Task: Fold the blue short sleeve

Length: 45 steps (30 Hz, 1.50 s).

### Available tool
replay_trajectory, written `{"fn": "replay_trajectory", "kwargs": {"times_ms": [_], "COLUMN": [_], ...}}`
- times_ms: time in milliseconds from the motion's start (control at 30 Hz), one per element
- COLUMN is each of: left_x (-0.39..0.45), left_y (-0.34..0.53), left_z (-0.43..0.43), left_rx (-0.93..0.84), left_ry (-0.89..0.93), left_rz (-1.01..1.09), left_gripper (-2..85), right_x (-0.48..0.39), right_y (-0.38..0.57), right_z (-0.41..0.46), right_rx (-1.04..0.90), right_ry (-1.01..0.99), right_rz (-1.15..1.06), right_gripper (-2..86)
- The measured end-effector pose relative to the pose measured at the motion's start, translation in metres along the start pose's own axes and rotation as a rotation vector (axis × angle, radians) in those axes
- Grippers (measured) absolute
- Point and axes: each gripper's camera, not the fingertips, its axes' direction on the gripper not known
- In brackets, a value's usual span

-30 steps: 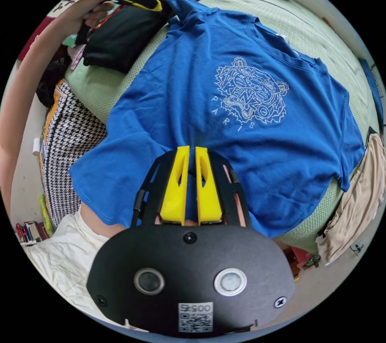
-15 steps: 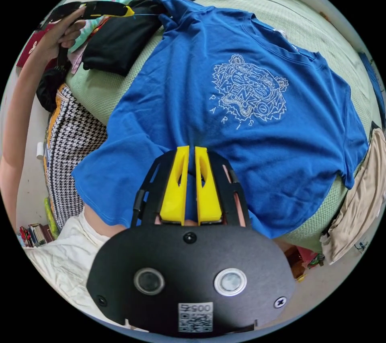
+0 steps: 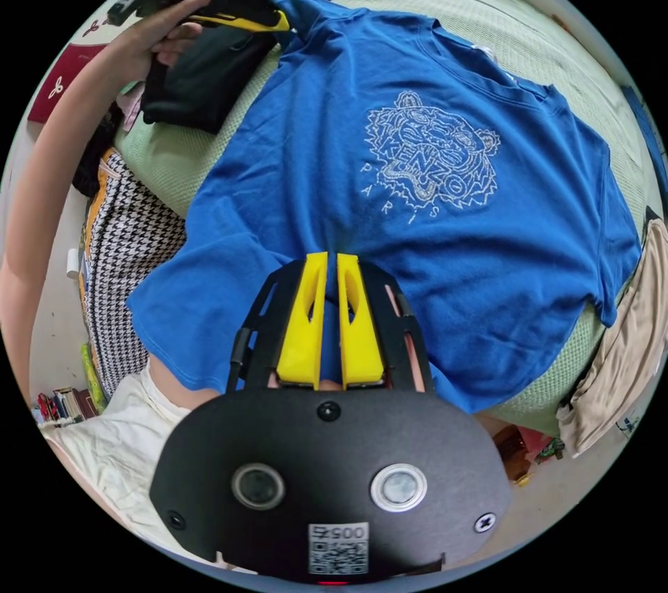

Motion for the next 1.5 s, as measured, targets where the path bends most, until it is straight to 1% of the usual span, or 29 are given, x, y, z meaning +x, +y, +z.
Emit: {"fn": "replay_trajectory", "kwargs": {"times_ms": [133,367,533,633,733,833,933,1000,1067,1133,1167,1267,1333,1400,1500], "left_x": [-0.001,0.008,0.004,-0.004,-0.02,-0.037,-0.052,-0.061,-0.066,-0.065,-0.064,-0.061,-0.054,-0.039,-0.003], "left_y": [-0.003,-0.001,0.024,0.045,0.066,0.086,0.1,0.106,0.117,0.124,0.128,0.131,0.123,0.107,0.074], "left_z": [0.016,0.015,-0.024,-0.058,-0.08,-0.074,-0.042,-0.024,-0.021,-0.031,-0.043,-0.071,-0.079,-0.072,-0.035], "left_rx": [-0.008,-0.02,0.061,0.117,0.126,0.083,0.03,-0.015,0.02,0.067,0.114,0.212,0.241,0.223,0.128], "left_ry": [-0.036,-0.093,-0.003,0.006,0.041,0.051,0.047,0.08,0.143,0.129,0.093,0.028,0.042,0.057,0.053], "left_rz": [-0.023,0.031,0.067,0.094,0.087,0.047,-0.007,-0.052,-0.085,-0.084,-0.074,-0.054,-0.017,0.047,0.126], "left_gripper": [6.8,4.3,3.3,3.1,3.1,3.4,4.1,4.8,5.4,5.9,6.2,6.9,7.3,7.8,8.9], "right_x": [0.001,-0.007,-0.01,-0.016,-0.024,-0.03,-0.034,-0.038,-0.043,-0.047,-0.048,-0.036,-0.02,0.001,0.037], "right_y": [0.002,0.005,0.009,0.01,0.012,0.015,0.017,0.018,0.022,0.03,0.038,0.049,0.045,0.028,-0.013], "right_z": [-0.004,-0.01,-0.013,-0.015,-0.015,-0.016,-0.016,-0.016,-0.018,-0.026,-0.038,-0.075,-0.095,-0.105,-0.105], "right_rx": [0.001,0.0,0.002,0.0,-0.001,0.0,-0.002,-0.005,-0.014,-0.02,0.023,0.132,0.204,0.213,0.186], "right_ry": [-0.022,-0.021,-0.04,-0.032,-0.016,-0.018,-0.031,-0.041,-0.063,-0.084,-0.081,-0.03,0.025,0.072,0.166], "right_rz": [0.007,0.005,0.016,0.012,0.005,0.008,0.015,0.01,-0.011,-0.044,-0.071,-0.085,-0.065,-0.025,0.054], "right_gripper": [1.4,1.4,1.4,1.4,1.4,1.4,1.5,2.0,3.2,4.6,5.7,8.0,8.5,8.3,7.9]}}
